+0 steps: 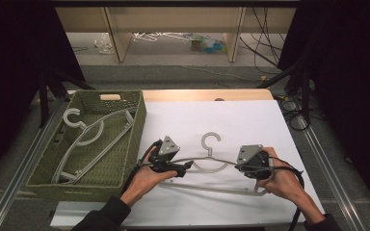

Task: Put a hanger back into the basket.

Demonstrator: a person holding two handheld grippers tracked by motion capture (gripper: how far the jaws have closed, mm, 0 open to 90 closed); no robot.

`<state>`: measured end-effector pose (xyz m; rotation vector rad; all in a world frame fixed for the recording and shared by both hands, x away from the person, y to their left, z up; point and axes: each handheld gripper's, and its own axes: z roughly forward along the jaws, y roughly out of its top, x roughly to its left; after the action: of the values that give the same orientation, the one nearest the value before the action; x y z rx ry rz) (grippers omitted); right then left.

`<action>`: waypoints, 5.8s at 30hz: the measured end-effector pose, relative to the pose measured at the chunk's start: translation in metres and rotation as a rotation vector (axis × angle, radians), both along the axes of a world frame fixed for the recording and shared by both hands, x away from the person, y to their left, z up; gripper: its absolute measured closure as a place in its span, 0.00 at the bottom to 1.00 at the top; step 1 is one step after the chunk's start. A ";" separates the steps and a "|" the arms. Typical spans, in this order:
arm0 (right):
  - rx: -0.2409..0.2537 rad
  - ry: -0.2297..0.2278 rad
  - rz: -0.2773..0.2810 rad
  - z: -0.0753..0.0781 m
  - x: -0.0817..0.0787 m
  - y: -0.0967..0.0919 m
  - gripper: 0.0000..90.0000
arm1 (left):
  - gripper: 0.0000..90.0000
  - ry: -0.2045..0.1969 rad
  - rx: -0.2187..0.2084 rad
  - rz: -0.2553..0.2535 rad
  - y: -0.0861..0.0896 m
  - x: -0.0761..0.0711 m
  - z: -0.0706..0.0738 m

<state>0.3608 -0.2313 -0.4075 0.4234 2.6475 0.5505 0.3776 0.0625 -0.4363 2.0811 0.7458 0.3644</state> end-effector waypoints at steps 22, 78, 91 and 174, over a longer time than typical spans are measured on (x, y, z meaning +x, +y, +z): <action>0.005 -0.040 0.045 0.010 -0.008 0.007 0.91 | 0.63 0.099 0.045 -0.194 -0.036 0.027 -0.008; 0.551 0.013 -0.296 0.005 -0.016 -0.045 0.36 | 0.90 -0.060 -0.036 -0.015 0.053 0.011 0.141; 0.552 0.040 -0.301 -0.003 -0.017 -0.044 0.33 | 0.90 -0.123 0.003 0.147 0.130 0.014 0.179; 0.532 0.065 -0.311 -0.010 -0.016 -0.045 0.31 | 0.45 -0.053 0.164 0.523 0.259 0.035 0.062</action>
<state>0.3449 -0.2765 -0.4180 0.9993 2.3945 1.1482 0.4128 0.3217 -0.3744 1.9924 1.2632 0.7867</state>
